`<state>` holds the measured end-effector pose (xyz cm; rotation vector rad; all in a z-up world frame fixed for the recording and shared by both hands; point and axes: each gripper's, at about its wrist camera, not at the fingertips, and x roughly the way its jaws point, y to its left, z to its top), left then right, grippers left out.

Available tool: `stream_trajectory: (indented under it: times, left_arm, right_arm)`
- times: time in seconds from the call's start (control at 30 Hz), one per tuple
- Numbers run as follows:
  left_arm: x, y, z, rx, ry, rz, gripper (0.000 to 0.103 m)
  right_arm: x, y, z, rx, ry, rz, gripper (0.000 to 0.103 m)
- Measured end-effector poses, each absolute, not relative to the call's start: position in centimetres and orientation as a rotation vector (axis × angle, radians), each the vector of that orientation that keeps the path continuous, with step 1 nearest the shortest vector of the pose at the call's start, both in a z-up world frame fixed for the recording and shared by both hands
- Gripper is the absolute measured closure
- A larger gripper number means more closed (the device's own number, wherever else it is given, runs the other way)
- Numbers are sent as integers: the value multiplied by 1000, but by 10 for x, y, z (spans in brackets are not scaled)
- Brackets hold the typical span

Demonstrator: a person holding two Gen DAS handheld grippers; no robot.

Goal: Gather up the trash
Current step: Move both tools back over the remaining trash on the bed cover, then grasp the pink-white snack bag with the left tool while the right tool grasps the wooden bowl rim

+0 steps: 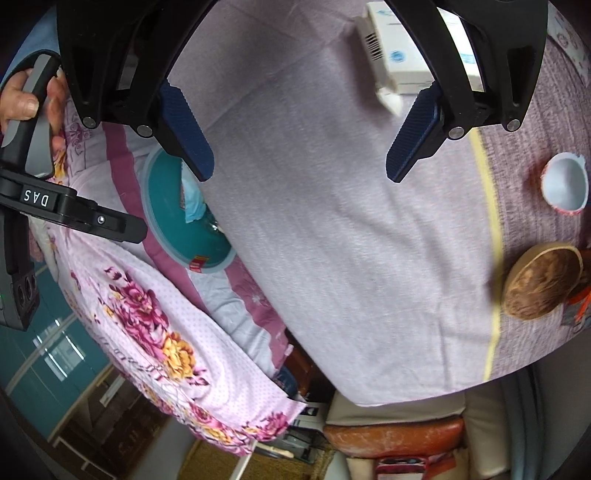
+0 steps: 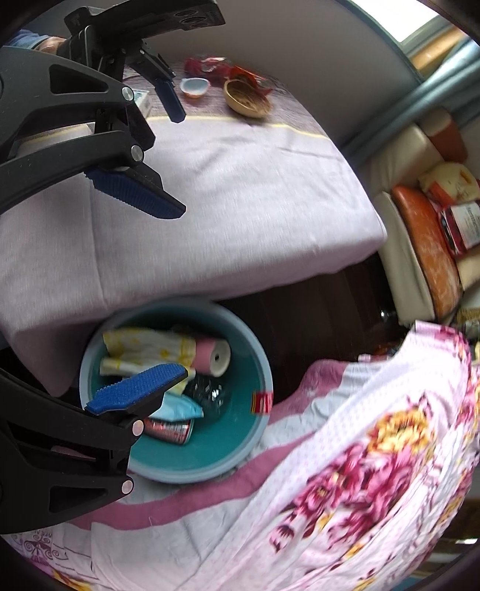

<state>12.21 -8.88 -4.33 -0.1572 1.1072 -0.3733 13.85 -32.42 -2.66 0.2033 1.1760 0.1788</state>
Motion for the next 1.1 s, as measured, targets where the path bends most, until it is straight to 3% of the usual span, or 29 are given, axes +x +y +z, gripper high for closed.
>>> stream_trajectory:
  times: [1.1]
  left_arm:
    - [86, 194, -17, -319, 932, 10, 7]
  right_arm:
    - [182, -72, -25, -139, 1233, 388, 26]
